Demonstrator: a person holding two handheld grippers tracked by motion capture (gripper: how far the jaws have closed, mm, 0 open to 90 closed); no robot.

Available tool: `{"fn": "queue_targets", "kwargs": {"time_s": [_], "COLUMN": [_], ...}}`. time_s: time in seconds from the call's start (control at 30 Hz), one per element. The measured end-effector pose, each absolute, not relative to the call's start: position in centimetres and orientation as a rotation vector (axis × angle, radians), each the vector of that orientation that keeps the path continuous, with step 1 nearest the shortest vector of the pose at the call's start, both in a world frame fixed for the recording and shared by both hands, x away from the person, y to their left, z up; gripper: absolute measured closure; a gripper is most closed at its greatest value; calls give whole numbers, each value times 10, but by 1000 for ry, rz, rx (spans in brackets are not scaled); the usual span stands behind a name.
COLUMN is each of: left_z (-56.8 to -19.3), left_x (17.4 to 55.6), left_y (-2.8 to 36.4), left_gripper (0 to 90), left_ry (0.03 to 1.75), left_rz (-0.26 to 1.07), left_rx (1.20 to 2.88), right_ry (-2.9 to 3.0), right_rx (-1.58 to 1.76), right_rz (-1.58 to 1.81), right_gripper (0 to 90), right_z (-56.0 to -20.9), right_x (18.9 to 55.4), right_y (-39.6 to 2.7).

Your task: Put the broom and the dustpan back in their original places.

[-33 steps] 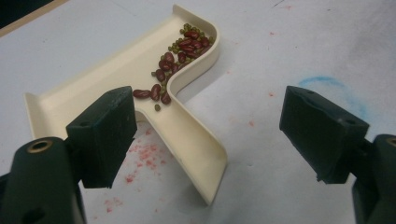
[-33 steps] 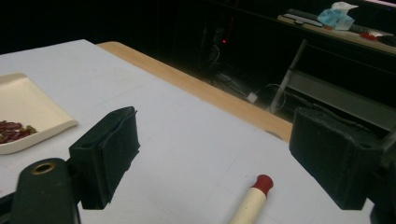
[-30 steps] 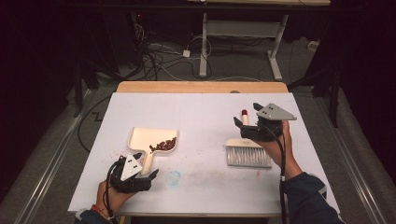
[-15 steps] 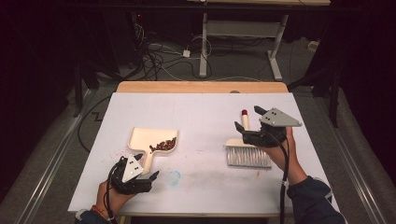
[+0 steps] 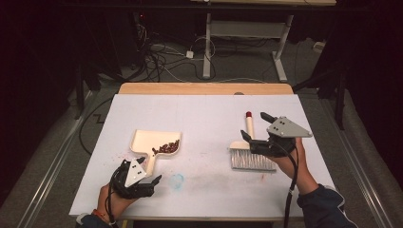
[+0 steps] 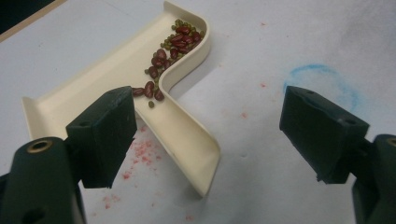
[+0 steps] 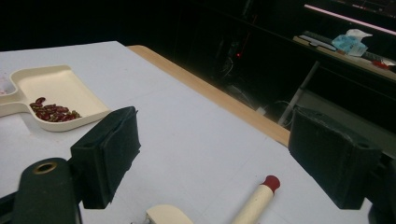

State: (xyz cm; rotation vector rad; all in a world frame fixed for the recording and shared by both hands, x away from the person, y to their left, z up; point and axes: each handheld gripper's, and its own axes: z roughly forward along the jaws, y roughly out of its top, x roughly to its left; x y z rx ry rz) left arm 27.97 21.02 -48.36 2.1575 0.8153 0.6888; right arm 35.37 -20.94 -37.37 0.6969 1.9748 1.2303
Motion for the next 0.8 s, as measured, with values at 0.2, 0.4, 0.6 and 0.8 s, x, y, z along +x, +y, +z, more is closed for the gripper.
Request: {"fn": "queue_targets", "kwargs": {"time_s": [0.2,0.4,0.6,0.8], "left_z": [-483,-483,-482,-482], "left_x": [279,279,278,278], "left_y": [209,210,209,209], "left_gripper": [185,184,184,184], "left_ry": [813,813,811,809], "left_rz": [695,699,705,707], "left_rx": [2160,2158,2160,2162], "right_ry": [1985,2001,2013,2022], "right_rx": [656,642,636,621], "right_rz": [1238,1222,1219,1218], "right_gripper": [170,170,171,170], "right_z": [-376,-380,-383,-387], "right_x": [347,342,337,332], "right_y": [-212,-213,-213,-214]}}
